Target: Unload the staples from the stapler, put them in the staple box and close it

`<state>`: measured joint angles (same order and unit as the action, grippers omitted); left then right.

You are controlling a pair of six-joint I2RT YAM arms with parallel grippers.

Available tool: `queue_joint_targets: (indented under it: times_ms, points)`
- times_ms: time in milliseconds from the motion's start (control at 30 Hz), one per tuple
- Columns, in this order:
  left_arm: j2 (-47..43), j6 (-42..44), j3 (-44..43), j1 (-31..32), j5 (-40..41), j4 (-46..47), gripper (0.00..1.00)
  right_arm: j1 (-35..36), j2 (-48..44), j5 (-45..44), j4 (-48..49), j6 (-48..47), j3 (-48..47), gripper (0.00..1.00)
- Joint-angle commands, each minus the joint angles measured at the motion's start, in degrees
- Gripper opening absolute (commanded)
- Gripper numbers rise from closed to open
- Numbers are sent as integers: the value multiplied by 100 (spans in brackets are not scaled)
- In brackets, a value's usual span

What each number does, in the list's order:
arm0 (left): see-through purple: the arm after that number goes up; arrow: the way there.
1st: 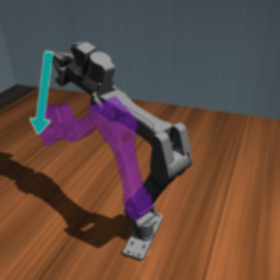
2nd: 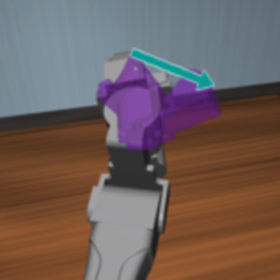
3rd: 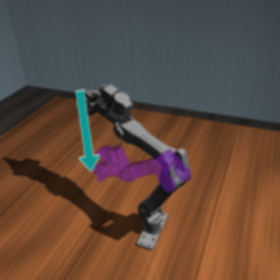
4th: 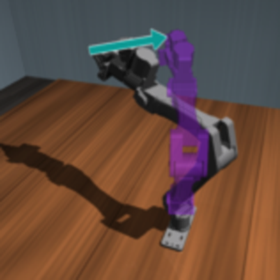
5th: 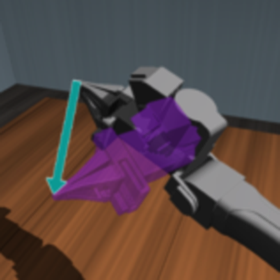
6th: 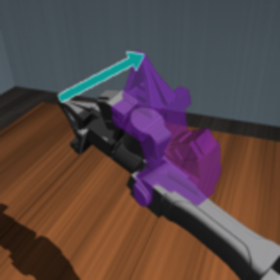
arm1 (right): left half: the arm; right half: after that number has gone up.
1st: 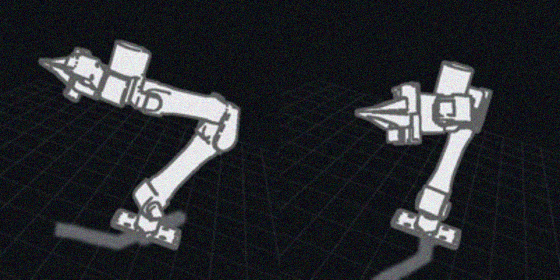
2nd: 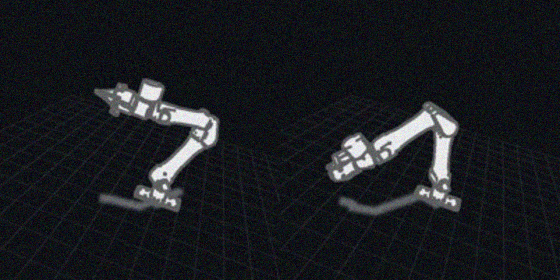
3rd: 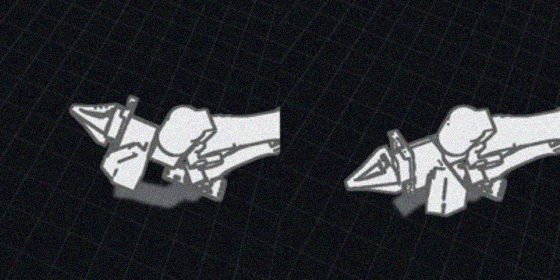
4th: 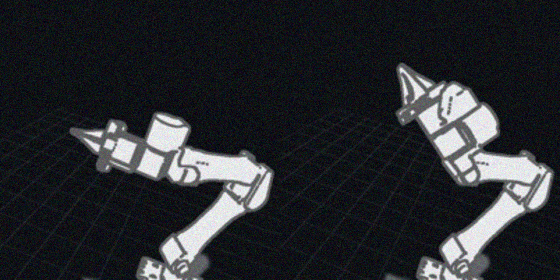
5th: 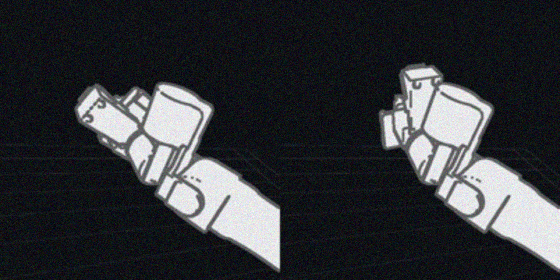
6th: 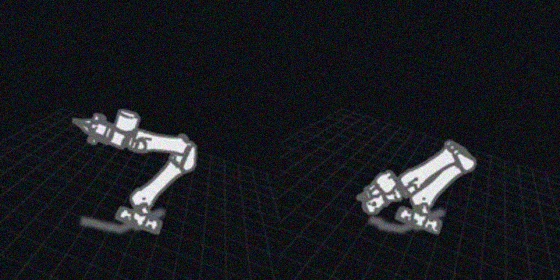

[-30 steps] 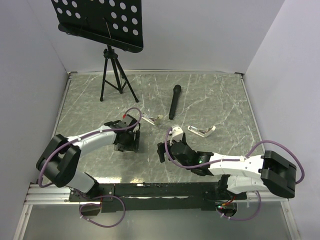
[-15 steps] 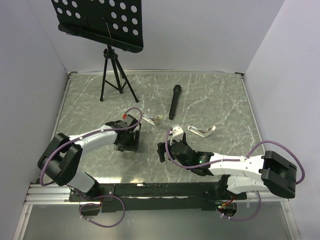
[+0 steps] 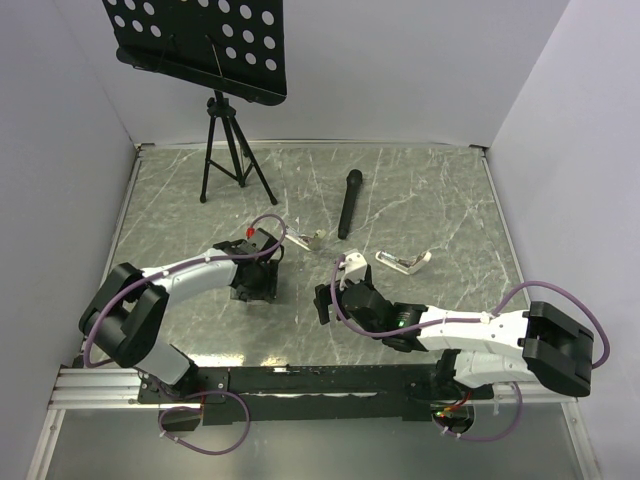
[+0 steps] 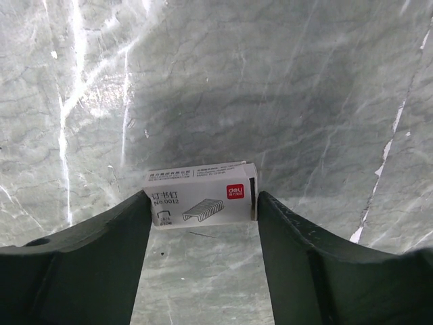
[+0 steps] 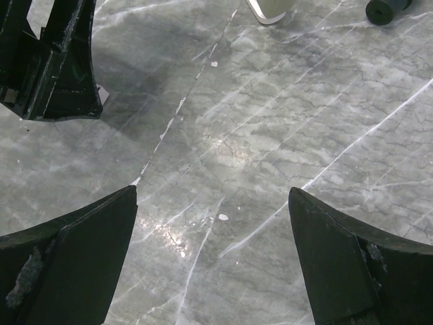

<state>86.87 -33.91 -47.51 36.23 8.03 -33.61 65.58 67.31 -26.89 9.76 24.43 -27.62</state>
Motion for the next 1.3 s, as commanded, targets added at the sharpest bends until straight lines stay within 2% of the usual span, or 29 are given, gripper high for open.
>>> queue_joint_targets:
  times_ms: [0,200,333,500,733,900,933,1000,1033,1133,1267]
  points:
    - [23,-89,-215,51,111,29,66,-28,-104,-9,237,36,28,100]
    - [32,-81,-198,77,76,47,61,-28,-113,9,255,27,37,100]
    - [32,-72,-206,86,32,56,52,-19,-139,0,255,27,55,100]
    - [14,-89,-215,86,32,30,46,-19,-148,9,246,1,20,100]
    - [-82,-142,-242,86,120,-41,64,-28,-130,44,193,-17,-33,100]
    - [-433,-195,-338,95,93,-93,69,-10,-332,88,0,-25,-95,100]
    - [-504,-204,-364,95,102,-155,72,-10,-376,97,-61,-43,-112,100]
    - [-679,-212,-487,86,102,-225,91,-19,-534,123,-271,-52,-191,100]
    - [-732,-204,-531,86,93,-260,94,-10,-578,123,-351,-52,-226,100]
    - [-1048,-134,-707,95,6,-340,95,-2,-806,114,-798,0,-419,100]
    - [-1786,278,-909,95,-379,159,96,-2,-1131,18,-1844,194,-1033,100]
